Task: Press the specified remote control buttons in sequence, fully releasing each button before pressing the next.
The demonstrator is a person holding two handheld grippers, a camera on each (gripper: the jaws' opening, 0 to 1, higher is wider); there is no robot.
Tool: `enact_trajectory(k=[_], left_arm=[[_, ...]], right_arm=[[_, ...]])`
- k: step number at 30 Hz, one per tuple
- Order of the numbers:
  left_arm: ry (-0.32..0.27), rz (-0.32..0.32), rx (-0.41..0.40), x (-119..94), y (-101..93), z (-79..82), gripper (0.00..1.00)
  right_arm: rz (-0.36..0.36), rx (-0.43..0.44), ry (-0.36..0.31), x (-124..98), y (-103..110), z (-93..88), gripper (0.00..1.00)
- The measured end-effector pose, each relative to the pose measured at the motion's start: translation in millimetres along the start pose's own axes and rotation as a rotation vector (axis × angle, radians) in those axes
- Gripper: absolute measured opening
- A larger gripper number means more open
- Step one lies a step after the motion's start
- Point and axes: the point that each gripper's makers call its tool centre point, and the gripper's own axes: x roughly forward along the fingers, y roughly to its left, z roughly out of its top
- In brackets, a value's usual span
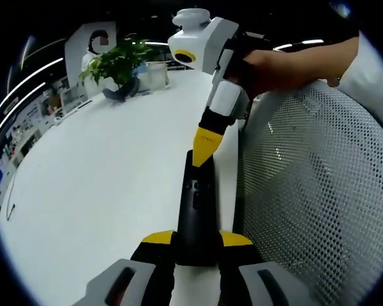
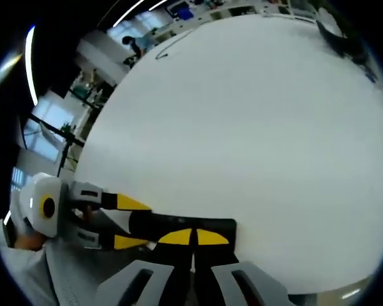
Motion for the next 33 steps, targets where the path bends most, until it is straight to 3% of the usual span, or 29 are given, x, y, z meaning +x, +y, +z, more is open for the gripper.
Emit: enact_trajectory(k=[4, 12, 24, 33], left_arm=[[-0.002, 0.01, -0.014, 1, 0.8, 0.7, 0.25], [0.002, 0.014, -0.016, 1, 1.0, 0.8, 0.25], [0.018, 0.009, -0.018, -1, 0.1, -1.4, 0.24], [0.018, 0.0, -0.006, 0, -0.8, -0.4, 0.24]], right_arm=[[0.02, 0.043, -0.007, 0, -1, 0.7, 0.0], [0.018, 0.04, 0.001, -1, 1, 0.8, 0.0], [0.012, 0.016, 0.007, -1, 3, 0.0, 0.0], [0.015, -0.055, 0.004, 0, 9, 1.2, 0.0]])
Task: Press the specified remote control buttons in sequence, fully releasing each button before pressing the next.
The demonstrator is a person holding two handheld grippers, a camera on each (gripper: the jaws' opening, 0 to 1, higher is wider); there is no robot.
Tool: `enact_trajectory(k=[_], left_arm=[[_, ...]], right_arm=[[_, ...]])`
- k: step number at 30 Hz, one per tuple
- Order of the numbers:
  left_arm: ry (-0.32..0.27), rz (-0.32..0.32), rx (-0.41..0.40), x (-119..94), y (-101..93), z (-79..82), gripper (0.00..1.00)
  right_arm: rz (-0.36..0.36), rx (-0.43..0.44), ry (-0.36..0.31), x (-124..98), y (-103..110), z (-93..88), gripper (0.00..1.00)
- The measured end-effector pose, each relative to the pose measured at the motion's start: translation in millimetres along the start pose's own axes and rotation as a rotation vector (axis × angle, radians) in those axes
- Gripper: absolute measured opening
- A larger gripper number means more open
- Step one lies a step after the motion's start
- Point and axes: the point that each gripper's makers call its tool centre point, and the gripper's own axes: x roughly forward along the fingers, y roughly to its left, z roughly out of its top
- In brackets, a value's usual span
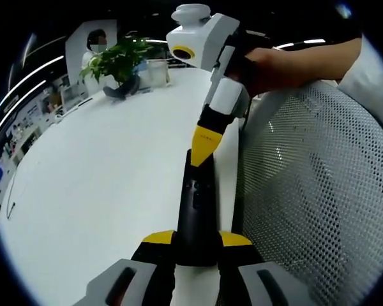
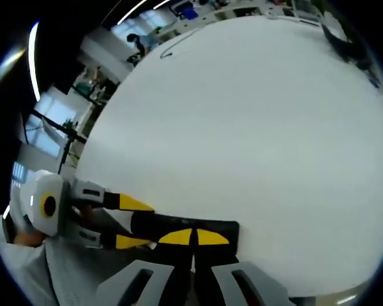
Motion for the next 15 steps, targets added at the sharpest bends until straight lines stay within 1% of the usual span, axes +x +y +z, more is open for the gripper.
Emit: enact_trajectory(k=[5, 8, 13, 15], left_arm=[[-0.001, -0.008, -0.002, 1.4, -2.9, 1.9, 0.24], [-0.004, -0.011, 0.011, 2.1, -5.0, 2.5, 0.24], [-0.007, -0.011, 0.006, 2.1, -4.8, 2.6, 0.24], [-0.008, -0.01, 0.005, 2.1, -4.9, 2.7, 0.24]], right_arm=[[0.012, -0.007, -0.025, -0.5, 1.5, 4.5, 0.0], [0.009, 0.002, -0.019, 0.4, 0.3, 3.5, 0.0], [0.004, -0.011, -0.008, 2.7, 0.1, 1.6, 0.0], [-0.009, -0.027, 0.002, 4.2, -0.4, -0.2, 0.0]])
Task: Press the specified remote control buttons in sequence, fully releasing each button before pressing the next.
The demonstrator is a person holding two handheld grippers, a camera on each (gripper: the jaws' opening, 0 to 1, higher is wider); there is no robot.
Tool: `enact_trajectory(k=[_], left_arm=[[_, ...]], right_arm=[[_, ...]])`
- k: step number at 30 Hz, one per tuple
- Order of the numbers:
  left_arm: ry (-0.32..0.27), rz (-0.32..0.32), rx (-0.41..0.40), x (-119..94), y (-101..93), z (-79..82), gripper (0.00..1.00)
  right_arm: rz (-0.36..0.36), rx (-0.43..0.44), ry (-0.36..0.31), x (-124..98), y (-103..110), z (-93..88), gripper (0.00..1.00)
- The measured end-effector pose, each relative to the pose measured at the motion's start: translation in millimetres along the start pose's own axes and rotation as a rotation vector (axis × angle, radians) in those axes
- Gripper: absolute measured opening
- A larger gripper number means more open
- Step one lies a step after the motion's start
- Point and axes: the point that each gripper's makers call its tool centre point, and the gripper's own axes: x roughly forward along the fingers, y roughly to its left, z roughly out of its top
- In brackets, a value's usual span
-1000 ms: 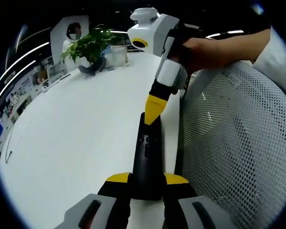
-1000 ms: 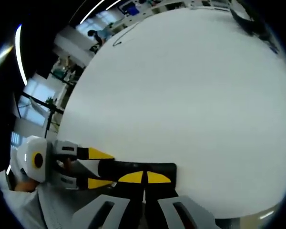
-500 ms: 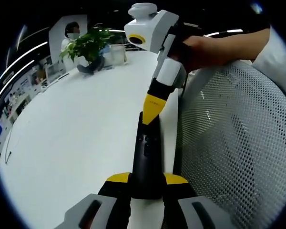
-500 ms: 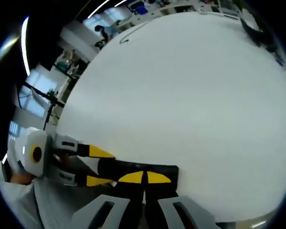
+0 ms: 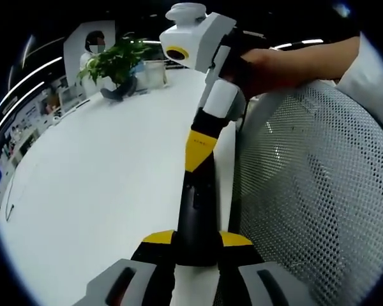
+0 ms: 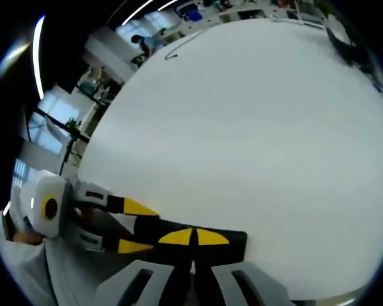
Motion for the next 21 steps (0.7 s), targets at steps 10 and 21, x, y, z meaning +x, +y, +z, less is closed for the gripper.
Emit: enact_trajectory(k=[10, 21], left_arm=[[-0.003, 0.0, 0.002, 0.3, -0.1, 0.2, 0.24], [-0.006, 0.001, 0.002, 0.6, 0.6, 0.3, 0.24]], right_arm=[[0.004, 0.014, 0.004, 0.6, -1.1, -1.9, 0.0], [0.004, -0.007, -0.005, 1.4, -1.1, -2.2, 0.0]])
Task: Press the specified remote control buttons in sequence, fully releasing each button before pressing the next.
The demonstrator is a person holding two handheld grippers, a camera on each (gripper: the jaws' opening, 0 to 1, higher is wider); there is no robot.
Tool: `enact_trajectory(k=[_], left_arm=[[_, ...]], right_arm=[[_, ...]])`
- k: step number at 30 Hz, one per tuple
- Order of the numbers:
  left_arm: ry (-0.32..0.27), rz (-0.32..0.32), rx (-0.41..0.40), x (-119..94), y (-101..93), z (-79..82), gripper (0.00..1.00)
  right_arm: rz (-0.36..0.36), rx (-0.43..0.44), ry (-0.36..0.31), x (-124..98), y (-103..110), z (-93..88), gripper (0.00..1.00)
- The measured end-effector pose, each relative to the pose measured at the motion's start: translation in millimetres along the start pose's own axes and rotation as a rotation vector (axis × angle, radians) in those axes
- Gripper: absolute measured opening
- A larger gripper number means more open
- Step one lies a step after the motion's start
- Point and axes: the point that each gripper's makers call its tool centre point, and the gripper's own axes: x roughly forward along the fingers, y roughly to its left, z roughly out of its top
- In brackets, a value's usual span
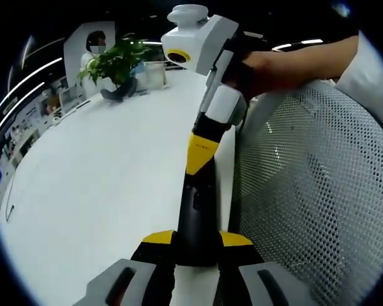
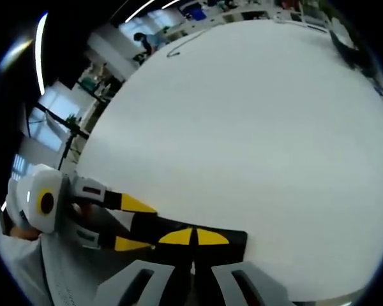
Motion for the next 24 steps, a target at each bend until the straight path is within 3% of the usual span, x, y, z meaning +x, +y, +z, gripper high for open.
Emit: enact_trajectory(k=[4, 7, 12, 19, 22, 24], left_arm=[[-0.002, 0.001, 0.0, 0.4, 0.4, 0.2, 0.24], [-0.002, 0.003, -0.001, 0.3, 0.4, 0.3, 0.24], [-0.002, 0.005, -0.002, 0.2, 0.3, 0.4, 0.24], [0.004, 0.005, -0.004, 0.2, 0.2, 0.3, 0.24], [0.004, 0.005, -0.004, 0.2, 0.2, 0.4, 0.24], [0.004, 0.005, -0.004, 0.2, 0.1, 0.3, 0.24]], right_arm=[[-0.005, -0.003, 0.0, 0.8, -0.9, 0.3, 0.0], [0.0, 0.07, 0.016, 0.7, -1.5, 0.9, 0.0], [0.021, 0.152, -0.014, -1.6, -2.5, 1.8, 0.0], [0.025, 0.164, 0.001, -2.5, -1.1, 1.9, 0.0], [-0.007, 0.136, -0.022, -6.8, -4.4, 4.5, 0.0], [0.011, 0.136, -0.025, -9.0, -0.6, 5.0, 0.0]])
